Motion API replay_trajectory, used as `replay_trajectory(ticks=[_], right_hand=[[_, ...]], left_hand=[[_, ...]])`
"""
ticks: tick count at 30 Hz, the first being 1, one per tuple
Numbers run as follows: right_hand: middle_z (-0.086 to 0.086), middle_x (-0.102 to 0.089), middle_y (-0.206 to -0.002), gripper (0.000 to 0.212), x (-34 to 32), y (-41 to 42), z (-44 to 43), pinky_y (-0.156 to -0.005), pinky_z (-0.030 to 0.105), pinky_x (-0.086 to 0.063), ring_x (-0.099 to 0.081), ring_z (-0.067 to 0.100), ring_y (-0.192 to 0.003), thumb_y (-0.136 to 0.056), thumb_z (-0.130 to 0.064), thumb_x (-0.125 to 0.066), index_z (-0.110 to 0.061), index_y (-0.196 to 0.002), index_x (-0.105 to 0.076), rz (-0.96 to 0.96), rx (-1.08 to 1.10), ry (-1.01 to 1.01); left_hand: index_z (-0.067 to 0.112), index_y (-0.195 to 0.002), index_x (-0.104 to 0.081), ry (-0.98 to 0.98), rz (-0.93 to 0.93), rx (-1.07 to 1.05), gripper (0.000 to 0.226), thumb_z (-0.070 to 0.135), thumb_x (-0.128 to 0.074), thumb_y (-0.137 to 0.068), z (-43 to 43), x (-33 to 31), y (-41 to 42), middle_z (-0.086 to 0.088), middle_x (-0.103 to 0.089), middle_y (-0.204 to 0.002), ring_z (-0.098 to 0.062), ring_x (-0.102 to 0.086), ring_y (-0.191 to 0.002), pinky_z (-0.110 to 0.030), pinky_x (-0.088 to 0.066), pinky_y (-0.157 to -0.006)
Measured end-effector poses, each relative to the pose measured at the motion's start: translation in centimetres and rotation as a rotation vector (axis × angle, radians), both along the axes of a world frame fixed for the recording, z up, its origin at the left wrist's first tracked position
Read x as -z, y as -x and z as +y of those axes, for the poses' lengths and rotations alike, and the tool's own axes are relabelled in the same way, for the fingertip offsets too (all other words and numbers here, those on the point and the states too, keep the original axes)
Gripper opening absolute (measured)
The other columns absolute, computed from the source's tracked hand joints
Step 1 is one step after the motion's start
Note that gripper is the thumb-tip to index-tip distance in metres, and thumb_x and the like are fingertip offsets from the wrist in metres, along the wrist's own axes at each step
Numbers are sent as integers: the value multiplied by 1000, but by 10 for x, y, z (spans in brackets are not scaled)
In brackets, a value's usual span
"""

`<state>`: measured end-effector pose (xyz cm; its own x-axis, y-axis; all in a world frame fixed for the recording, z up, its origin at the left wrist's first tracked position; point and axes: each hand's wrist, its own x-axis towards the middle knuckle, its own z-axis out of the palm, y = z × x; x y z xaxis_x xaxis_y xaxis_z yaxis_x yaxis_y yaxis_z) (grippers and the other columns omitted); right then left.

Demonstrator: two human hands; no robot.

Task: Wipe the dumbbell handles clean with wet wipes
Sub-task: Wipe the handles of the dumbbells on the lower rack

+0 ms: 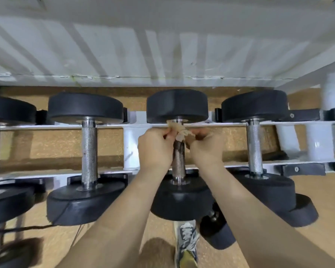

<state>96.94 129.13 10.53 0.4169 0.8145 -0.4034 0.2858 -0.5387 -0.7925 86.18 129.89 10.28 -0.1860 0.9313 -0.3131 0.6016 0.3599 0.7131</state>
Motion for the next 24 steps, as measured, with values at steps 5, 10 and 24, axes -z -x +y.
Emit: replay_trajectory(ticks=[5, 10, 24], right_hand=[[-2, -64, -66, 21, -4, -23, -42, -59, 33, -50, -59, 20, -66, -82, -15, -63, -23, -63, -67, -331, -636, 370], [1, -56, -67, 35, -27, -12, -41, -54, 31, -37, -54, 21, -67, -84, -40, -55, -22, -54, -54, -311, -846, 468], [-5, -38, -109, 40, -24, -29, -48, -99, 46, -29, -29, 19, -117, -97, -43, -29, -26, -100, -64, -453, -1070, 600]], left_hand=[[13, -84, -76, 277, 209, 298, 18, 21, -60, -86, -38, 1, 11, -8, -72, -83, -28, -65, -86, -34, -52, -73], [20, -80, -74, 470, 263, 573, 38, 40, -42, -75, -46, -7, 23, -1, -61, -79, -25, -51, -96, -34, -46, -87], [27, -89, -64, 477, 335, 751, 42, 52, -32, -95, -55, -27, 21, 7, -44, -96, -16, -36, -111, -40, -35, -100]])
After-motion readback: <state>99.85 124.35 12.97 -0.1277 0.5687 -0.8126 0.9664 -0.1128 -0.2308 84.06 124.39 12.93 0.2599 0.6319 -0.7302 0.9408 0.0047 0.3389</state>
